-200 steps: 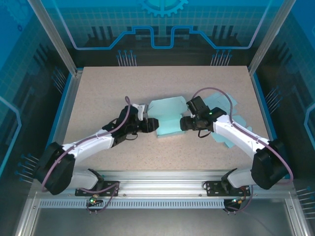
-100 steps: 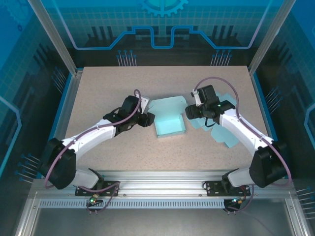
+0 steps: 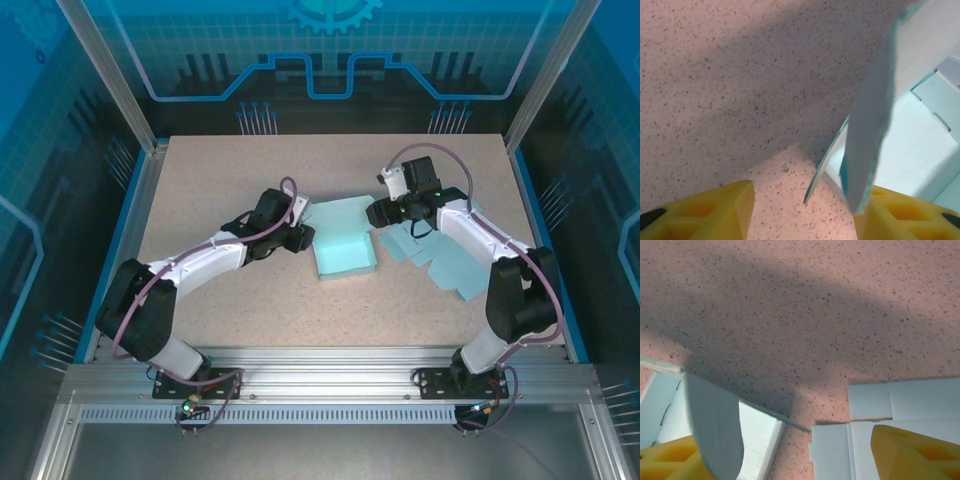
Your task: Fold the paper box
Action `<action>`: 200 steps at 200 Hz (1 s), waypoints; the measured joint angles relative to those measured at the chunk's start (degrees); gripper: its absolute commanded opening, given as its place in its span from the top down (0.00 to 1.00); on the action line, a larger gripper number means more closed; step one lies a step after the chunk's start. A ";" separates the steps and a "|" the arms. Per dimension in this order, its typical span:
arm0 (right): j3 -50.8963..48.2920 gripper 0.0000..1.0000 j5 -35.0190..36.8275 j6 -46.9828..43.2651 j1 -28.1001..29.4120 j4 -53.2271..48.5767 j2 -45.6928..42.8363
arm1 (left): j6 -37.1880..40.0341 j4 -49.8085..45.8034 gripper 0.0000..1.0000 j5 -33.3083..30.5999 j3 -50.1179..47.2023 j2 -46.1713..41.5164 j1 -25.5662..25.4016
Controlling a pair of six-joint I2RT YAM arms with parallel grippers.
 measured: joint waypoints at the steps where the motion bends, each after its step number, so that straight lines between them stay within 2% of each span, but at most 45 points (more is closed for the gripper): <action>1: 0.04 0.30 -0.15 -0.07 0.00 0.02 0.09 | -0.02 0.04 0.49 0.07 0.11 0.07 0.00; 31: 0.83 0.32 -3.98 -1.20 -0.09 0.94 2.64 | 0.17 0.83 0.57 0.94 1.07 0.74 0.00; 63: 0.83 0.39 -5.84 -1.66 -0.11 1.27 3.69 | 0.74 1.01 0.69 1.27 1.42 2.16 0.00; 117: 0.79 0.63 -7.17 -1.14 -0.07 2.23 3.91 | 0.81 1.01 0.80 2.12 1.64 4.04 0.00; 180: -3.85 0.81 -4.00 2.51 1.92 7.17 3.78 | -3.10 3.85 0.96 2.08 1.75 4.04 -0.02; 200: -5.64 0.87 -2.19 4.42 3.04 8.79 3.37 | -5.07 4.46 0.98 2.08 1.75 4.04 -0.02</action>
